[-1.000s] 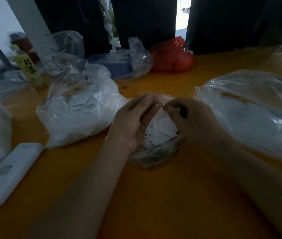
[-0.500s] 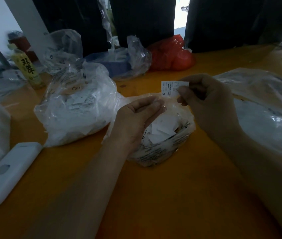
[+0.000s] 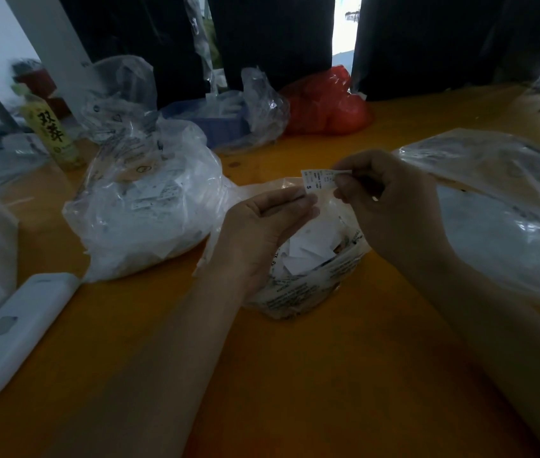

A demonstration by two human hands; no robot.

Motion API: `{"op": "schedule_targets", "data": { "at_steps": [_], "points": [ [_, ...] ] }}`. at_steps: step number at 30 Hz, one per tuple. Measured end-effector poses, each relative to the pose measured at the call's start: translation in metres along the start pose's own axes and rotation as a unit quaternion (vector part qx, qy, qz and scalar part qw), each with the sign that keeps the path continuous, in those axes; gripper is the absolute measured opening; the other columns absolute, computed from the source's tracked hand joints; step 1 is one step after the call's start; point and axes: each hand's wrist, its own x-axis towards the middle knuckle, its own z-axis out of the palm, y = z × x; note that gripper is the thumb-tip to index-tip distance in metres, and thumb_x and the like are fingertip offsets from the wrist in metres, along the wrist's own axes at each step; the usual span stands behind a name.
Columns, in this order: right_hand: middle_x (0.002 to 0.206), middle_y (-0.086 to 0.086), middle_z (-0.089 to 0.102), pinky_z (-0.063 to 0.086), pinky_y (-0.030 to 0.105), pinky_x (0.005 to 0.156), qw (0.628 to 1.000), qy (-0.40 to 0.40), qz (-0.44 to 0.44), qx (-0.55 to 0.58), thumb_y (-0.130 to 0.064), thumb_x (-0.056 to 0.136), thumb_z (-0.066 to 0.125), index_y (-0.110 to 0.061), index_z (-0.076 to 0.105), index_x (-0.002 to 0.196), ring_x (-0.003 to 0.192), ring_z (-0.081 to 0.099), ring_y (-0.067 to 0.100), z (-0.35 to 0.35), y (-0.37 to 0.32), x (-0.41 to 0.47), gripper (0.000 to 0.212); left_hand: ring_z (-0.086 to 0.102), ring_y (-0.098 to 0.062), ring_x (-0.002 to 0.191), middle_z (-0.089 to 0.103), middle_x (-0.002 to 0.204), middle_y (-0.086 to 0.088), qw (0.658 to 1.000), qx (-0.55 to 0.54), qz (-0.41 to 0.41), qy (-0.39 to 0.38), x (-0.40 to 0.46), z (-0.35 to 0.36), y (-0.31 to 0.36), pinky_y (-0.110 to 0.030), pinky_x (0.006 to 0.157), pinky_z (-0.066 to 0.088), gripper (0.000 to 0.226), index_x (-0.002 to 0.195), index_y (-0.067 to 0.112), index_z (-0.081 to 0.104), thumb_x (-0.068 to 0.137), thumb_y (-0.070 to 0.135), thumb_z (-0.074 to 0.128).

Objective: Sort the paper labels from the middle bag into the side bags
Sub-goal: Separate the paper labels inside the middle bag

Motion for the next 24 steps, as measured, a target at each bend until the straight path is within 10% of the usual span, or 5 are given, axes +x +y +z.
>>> {"op": "schedule_targets", "data": {
  "at_steps": [24],
  "points": [
    [0.086, -0.013, 0.068, 0.053, 0.02, 0.068, 0.998, -0.045, 0.007, -0.051, -0.022, 0.099, 0.061, -0.026, 0.069, 0.106, 0.079, 0.065, 0.004, -0.0001, 0.0039, 0.0012, 0.011, 0.08, -0.023, 0.094, 0.082, 0.099, -0.009, 0.988, 0.145, 0.036, 0.021, -0.0036, 0.0001, -0.0018, -0.024, 0.077, 0.062, 0.023, 0.105, 0.009, 0.076, 0.106, 0.026, 0.061]
  ]
}}
